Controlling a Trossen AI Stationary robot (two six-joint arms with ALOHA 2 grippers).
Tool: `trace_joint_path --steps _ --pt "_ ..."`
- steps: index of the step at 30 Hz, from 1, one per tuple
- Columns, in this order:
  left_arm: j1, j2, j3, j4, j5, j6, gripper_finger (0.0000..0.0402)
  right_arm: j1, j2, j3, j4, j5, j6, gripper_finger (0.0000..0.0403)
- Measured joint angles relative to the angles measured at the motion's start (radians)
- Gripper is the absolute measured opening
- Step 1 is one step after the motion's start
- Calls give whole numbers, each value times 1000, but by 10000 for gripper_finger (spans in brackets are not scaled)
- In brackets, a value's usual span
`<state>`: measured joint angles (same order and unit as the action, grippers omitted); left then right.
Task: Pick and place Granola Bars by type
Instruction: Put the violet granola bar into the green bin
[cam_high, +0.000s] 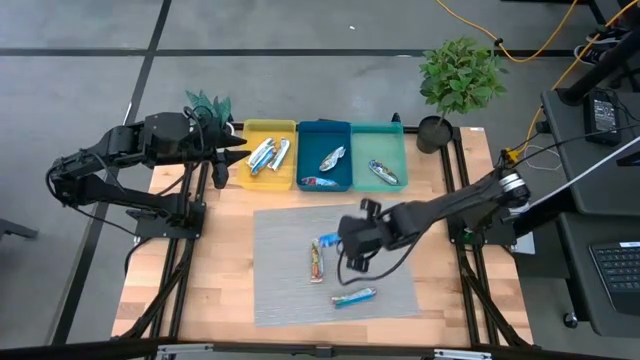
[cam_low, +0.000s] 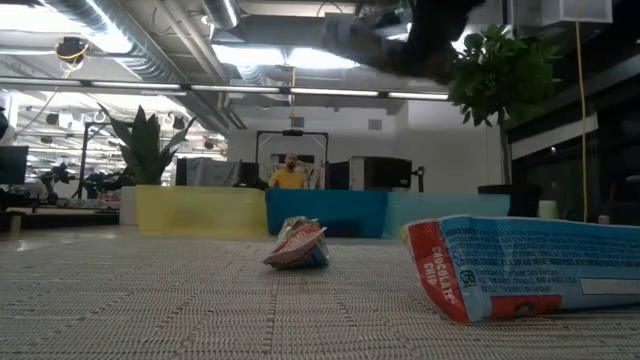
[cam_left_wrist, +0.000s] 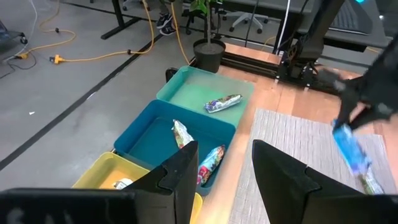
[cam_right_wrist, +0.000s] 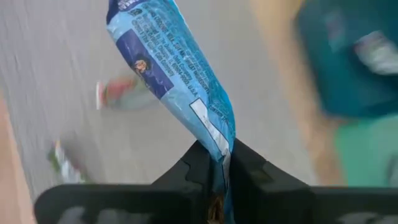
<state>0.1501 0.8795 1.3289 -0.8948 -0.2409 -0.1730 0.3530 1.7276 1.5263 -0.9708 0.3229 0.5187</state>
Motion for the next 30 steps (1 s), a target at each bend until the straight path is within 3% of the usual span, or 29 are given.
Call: trace_joint_path --steps 6,15,20,30 --pt "0 0 0 -1 0 8 144 -7 -153 0 10 143 -4 43" --pt "0 0 0 0 0 12 143 -59 -311 0 14 225 0 40" --pt "0 0 0 0 0 12 143 -156 -381 0 10 220 -70 44" --pt "0 0 0 -1 -4 1 143 -431 -482 0 16 62 -240 44"
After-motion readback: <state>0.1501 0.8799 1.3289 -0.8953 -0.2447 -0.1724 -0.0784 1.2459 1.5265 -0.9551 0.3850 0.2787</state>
